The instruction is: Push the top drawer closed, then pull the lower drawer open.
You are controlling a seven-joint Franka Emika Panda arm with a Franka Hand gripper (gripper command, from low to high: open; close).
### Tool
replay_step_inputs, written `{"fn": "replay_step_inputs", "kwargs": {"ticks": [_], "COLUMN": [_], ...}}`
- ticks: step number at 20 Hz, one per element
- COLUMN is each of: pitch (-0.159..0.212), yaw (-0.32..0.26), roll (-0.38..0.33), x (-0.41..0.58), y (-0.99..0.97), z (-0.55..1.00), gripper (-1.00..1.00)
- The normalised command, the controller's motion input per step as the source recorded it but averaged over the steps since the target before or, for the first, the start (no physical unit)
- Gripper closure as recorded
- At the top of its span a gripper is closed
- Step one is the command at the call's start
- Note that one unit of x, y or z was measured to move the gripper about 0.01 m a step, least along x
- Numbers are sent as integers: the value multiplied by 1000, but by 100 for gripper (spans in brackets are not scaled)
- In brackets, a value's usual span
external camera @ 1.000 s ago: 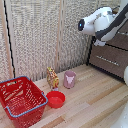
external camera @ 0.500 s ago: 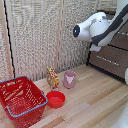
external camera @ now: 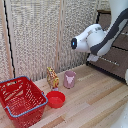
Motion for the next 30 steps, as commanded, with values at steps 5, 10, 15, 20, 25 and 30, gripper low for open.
{"fn": "replay_step_inputs", "kwargs": {"ticks": [5, 10, 15, 20, 25, 30], "pitch": [69, 60, 60, 71, 16, 21], "yaw": [63, 69, 87, 144, 183, 137], "roll": [-73, -48, -32, -2, 2, 8], "x": [-4, -10, 66, 306, 423, 363], "y": [-421, -529, -477, -499, -247, -94], "z": [-243, -21, -41, -17, -34, -45], "gripper": [-100, -100, -100, -100, -100, 100]}}
